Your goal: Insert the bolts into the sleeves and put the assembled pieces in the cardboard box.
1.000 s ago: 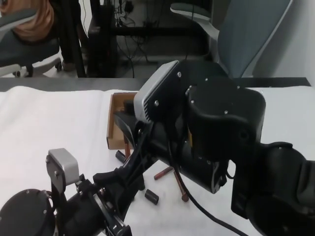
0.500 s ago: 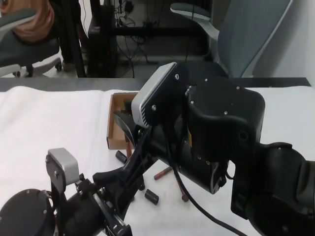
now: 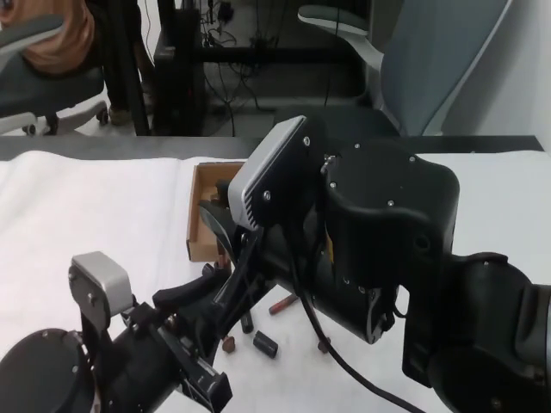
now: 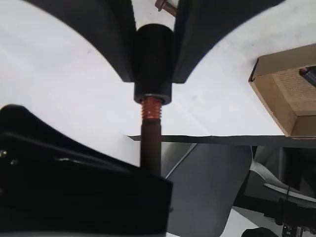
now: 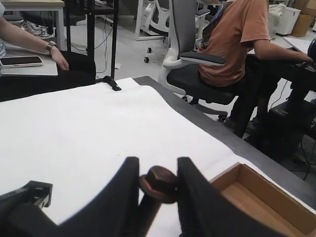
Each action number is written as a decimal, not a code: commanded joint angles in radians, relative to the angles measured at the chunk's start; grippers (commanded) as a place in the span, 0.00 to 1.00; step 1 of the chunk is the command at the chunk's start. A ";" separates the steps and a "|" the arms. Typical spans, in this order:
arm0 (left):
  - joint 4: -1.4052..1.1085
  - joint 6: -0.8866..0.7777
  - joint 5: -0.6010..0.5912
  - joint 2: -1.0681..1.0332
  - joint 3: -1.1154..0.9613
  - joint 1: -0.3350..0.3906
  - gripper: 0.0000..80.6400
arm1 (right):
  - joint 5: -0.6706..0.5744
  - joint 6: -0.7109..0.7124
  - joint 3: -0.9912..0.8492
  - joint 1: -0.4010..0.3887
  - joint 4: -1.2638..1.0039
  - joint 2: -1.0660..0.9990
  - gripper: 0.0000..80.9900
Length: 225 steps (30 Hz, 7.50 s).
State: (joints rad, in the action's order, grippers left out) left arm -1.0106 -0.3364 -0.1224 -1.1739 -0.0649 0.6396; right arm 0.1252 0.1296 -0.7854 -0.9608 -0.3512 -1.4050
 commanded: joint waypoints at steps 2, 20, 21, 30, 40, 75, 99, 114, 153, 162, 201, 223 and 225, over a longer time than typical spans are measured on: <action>-0.026 0.007 0.017 0.004 -0.011 -0.001 0.02 | -0.027 0.005 -0.003 -0.003 -0.005 0.004 0.01; -0.002 0.037 0.069 0.004 -0.023 -0.008 0.02 | -0.008 -0.106 -0.005 0.006 -0.032 0.110 0.81; 0.056 0.037 0.069 0.001 -0.038 -0.017 0.02 | 0.018 -0.080 -0.007 0.011 -0.031 0.148 0.80; 0.700 0.236 0.061 -0.074 -0.475 -0.183 0.02 | 0.131 -0.099 -0.009 0.097 0.395 0.465 0.75; 1.071 0.293 0.005 -0.515 -1.017 -0.270 0.02 | 0.087 -0.201 -0.009 0.116 0.655 0.536 0.75; 1.868 1.449 0.063 -0.563 -1.218 -0.038 0.78 | -0.068 -0.241 -0.003 0.116 0.720 0.536 0.75; 1.899 1.574 0.069 -0.771 -1.218 0.069 0.68 | -0.057 -0.175 -0.003 0.116 0.720 0.617 0.75; 1.903 1.101 0.164 -0.676 -1.218 0.058 0.02 | 0.063 -0.252 -0.003 0.116 0.844 0.600 0.75; 1.532 0.397 0.212 0.900 -0.614 0.074 0.02 | 0.125 -0.875 -0.371 0.196 0.786 -0.434 0.51; 1.553 0.397 0.233 0.900 -0.617 0.074 0.02 | 0.123 -0.888 -0.372 0.293 0.794 -0.478 0.51; 1.555 0.457 0.264 0.898 -0.581 0.069 0.02 | 0.061 -0.608 -0.436 0.265 0.743 -0.437 0.01; 0.627 0.305 0.090 0.363 -0.172 0.069 0.02 | 0.182 -0.057 -0.225 0.070 0.351 0.172 0.01; 0.550 0.273 0.087 0.311 -0.172 0.069 0.02 | 0.200 -0.057 -0.139 0.051 0.243 0.169 0.01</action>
State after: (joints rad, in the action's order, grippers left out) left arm -0.3483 -0.0351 -0.0172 -0.8244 -0.2348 0.7094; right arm 0.3001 0.0672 -0.9960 -0.8907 0.0117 -1.2361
